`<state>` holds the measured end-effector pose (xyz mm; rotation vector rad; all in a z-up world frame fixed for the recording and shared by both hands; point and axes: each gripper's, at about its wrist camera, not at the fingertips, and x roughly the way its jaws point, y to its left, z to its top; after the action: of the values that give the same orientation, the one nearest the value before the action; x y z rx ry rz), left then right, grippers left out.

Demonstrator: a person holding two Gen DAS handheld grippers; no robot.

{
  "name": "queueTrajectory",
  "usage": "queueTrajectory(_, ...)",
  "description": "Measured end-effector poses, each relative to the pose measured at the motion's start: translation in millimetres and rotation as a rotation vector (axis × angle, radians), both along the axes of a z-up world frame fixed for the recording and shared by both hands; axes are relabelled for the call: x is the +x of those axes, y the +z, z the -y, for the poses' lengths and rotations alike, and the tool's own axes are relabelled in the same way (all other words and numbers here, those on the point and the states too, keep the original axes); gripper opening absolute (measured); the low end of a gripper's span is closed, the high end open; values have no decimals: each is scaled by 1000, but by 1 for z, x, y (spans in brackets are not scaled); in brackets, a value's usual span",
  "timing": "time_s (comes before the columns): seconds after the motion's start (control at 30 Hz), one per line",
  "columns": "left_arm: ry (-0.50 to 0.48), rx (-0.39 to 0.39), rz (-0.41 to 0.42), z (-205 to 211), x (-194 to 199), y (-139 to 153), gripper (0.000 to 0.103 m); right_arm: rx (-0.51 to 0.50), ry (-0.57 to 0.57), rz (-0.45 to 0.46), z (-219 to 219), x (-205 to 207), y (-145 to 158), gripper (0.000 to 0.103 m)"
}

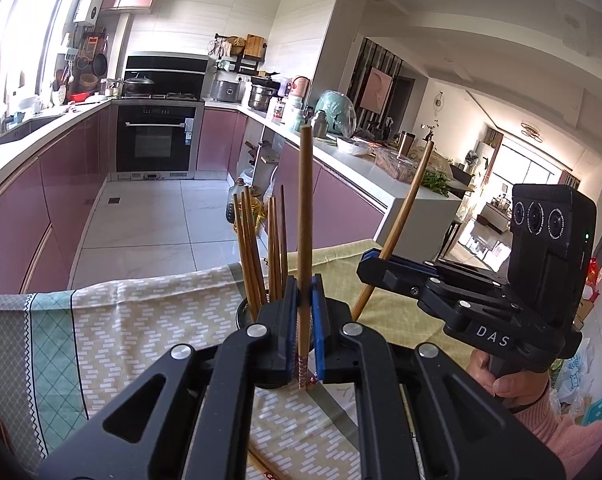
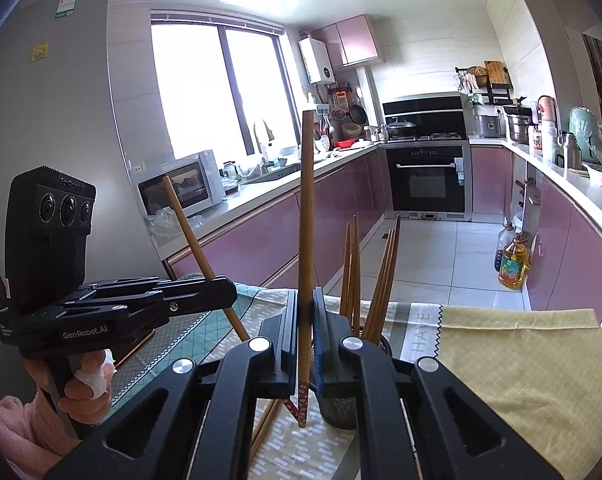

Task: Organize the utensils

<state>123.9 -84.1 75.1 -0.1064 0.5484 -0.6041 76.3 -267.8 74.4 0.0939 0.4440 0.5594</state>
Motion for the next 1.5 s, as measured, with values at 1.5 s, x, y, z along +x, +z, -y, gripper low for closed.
queueTrajectory(1.5, 48, 50, 47, 15, 6, 12, 7, -2, -64, -4, -8, 37, 5, 6)
